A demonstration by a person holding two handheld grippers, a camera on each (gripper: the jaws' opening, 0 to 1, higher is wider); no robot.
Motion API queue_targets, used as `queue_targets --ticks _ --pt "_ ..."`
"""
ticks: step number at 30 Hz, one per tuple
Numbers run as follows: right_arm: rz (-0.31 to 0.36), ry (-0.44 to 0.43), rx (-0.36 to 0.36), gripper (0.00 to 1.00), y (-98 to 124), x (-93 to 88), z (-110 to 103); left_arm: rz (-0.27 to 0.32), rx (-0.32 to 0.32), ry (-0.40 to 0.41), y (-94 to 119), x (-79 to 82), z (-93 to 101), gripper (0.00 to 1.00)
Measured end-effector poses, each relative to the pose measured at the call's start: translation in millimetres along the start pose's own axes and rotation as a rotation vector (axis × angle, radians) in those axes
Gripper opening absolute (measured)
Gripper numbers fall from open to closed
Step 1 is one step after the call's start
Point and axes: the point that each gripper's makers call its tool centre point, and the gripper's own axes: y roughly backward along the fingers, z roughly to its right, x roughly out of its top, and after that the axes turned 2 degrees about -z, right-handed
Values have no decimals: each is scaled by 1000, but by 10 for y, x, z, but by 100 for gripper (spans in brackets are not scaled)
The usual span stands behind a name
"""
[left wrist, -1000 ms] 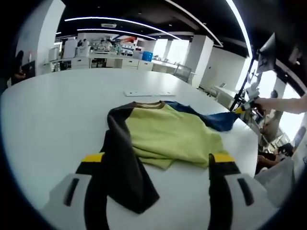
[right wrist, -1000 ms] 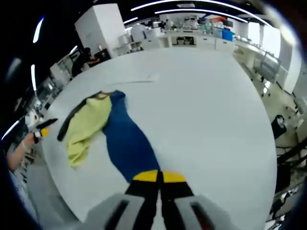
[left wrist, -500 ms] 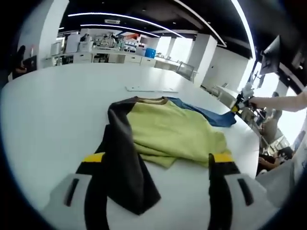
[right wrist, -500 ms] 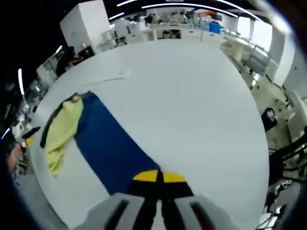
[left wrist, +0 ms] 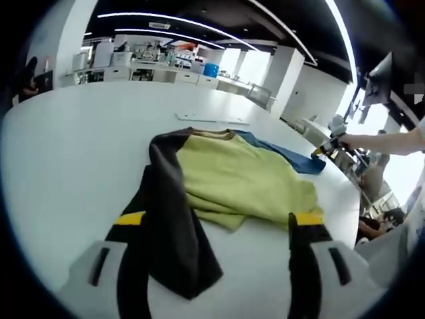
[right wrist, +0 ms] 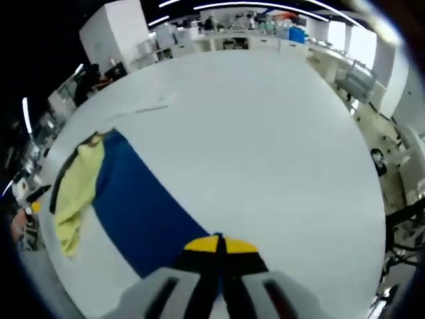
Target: Fold the garment on the visible template until the final outline fits inside the template.
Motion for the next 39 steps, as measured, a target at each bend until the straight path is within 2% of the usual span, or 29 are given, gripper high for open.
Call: queue_targets --ticks 7,15,20,24,30,34,39 --pt "-25 11 -10 0 -41 -102 35 -3 -5 8 -29 -21 34 84" --pt "-46 -1 -39 0 63 -256 155 -7 -11 5 -53 -30 99 83" --pt "-56 -14 -57 0 106 -320 278 -7 -12 6 -58 -31 83 83" --pt "-75 -8 -79 0 146 -439 302 -8 -11 7 -51 -42 77 83" --pt "-75 -12 -89 0 160 -449 338 -6 -12 14 -46 -59 77 83" --pt "-45 12 -124 0 162 -359 398 -8 -11 17 -45 -73 69 83" --pt "-63 35 -131 0 128 -381 406 -7 -8 23 -46 -79 55 83"
